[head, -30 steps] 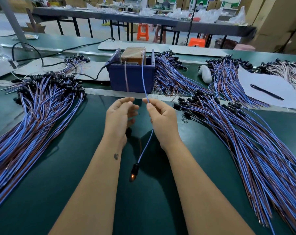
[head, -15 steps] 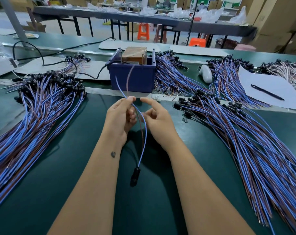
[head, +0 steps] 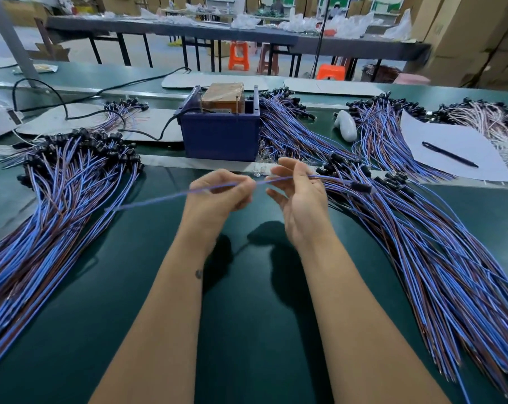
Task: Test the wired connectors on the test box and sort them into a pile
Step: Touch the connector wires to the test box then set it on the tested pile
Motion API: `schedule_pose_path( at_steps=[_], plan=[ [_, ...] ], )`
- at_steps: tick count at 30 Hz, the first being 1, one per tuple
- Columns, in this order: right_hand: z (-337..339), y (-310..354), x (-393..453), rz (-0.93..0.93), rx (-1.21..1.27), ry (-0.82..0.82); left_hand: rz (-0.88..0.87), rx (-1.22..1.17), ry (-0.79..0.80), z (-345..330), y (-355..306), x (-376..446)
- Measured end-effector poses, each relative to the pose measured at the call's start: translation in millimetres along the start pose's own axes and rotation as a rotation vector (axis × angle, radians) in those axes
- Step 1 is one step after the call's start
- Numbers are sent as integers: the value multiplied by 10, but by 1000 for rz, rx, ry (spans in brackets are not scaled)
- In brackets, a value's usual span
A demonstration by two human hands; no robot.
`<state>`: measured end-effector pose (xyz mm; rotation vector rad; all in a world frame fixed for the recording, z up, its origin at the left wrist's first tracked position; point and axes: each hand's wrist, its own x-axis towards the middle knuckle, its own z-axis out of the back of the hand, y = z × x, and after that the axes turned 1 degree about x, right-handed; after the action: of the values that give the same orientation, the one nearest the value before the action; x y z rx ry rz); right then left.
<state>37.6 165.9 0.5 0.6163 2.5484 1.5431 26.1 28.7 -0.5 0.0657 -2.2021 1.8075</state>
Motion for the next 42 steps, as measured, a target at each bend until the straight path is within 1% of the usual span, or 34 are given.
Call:
schedule_pose_path(
  at_steps=[2, 3, 5, 7, 9, 11, 13, 15, 17, 20, 21, 24, 26, 27, 29, 30, 31, 33, 34, 36, 38, 42],
  plan=[
    [87, 110, 72, 20, 51, -63, -47, 153, 169, -131, 22, -76],
    [135, 160, 100, 27, 32, -94, -65, 224, 256, -214, 46, -118],
    [239, 226, 133, 7, -107, -143, -88, 370, 402, -382, 101, -196],
    [341, 282, 144, -20, -384, -165, -118, 504, 522, -506, 142, -250],
    [472, 369, 156, 10, -798, -161, -166, 630, 621, -560, 160, -279],
    [623, 505, 175, 78, -1143, -158, -158, 668, 643, -577, 176, -300],
    [772, 676, 205, 116, -1355, -185, -137, 674, 599, -580, 185, -307],
    [899, 838, 251, 129, -1529, -224, -120, 676, 573, -583, 189, -307],
    [973, 946, 290, 89, -1663, -243, -95, 670, 566, -587, 194, -305],
    [976, 952, 301, 49, -1908, -279, -62, 656, 549, -593, 194, -298],
    [934, 911, 285, 75, -1933, -292, -54, 655, 541, -596, 192, -294],
    [682, 682, 204, 195, -1805, -287, -58, 653, 509, -577, 190, -278],
    [434, 440, 152, 270, -1661, -188, -92, 728, 445, -523, 179, -243],
    [291, 307, 117, 264, -1493, -99, -109, 787, 385, -478, 165, -212],
    [-15, 85, -9, 137, -1015, 68, -111, 891, 198, -334, 133, -130],
    [-125, -19, -65, 82, -852, 99, -88, 924, 87, -239, 125, -90],
    [-195, -114, -102, 58, -803, 105, -63, 961, -26, -133, 125, -57],
    [-233, -246, -139, 67, -917, 133, -21, 1058, -232, 89, 142, -14],
    [-212, -286, -134, 88, -969, 153, 10, 1090, -310, 186, 141, 2],
    [-169, -292, -131, 95, -957, 197, 102, 1083, -415, 317, 104, 28],
    [-130, -278, -117, 78, -894, 205, 186, 1073, -455, 385, 88, 65],
    [-129, -269, -131, 61, -870, 218, 366, 1214, -439, 466, 104, 124]
  ],
)
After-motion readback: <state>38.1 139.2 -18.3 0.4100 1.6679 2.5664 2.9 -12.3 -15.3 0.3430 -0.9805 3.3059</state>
